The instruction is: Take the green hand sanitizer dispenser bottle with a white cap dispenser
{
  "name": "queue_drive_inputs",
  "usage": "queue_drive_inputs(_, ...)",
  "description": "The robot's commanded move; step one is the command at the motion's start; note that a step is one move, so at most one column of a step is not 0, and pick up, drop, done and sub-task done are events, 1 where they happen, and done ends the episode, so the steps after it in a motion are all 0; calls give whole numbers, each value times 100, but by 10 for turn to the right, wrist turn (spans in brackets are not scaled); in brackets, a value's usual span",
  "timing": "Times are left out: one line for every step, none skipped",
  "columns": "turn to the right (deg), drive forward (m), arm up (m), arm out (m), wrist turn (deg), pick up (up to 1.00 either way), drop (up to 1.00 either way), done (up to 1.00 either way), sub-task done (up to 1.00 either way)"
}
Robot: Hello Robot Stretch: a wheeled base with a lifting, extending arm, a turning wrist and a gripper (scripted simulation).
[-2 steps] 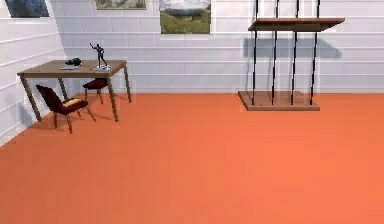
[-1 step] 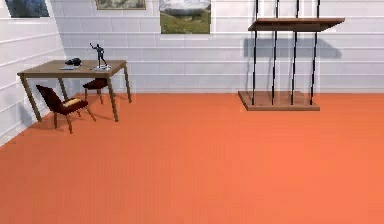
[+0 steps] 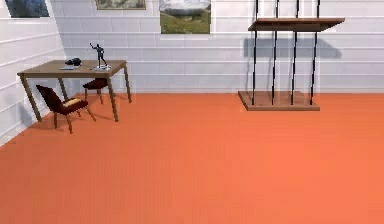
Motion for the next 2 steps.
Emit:
queue_drive_inputs(0, 0, 0, 0, 0, 100, 0, 0, 0)
queue_drive_inputs(0, 0, 0, 0, 0, 0, 0, 100, 0)
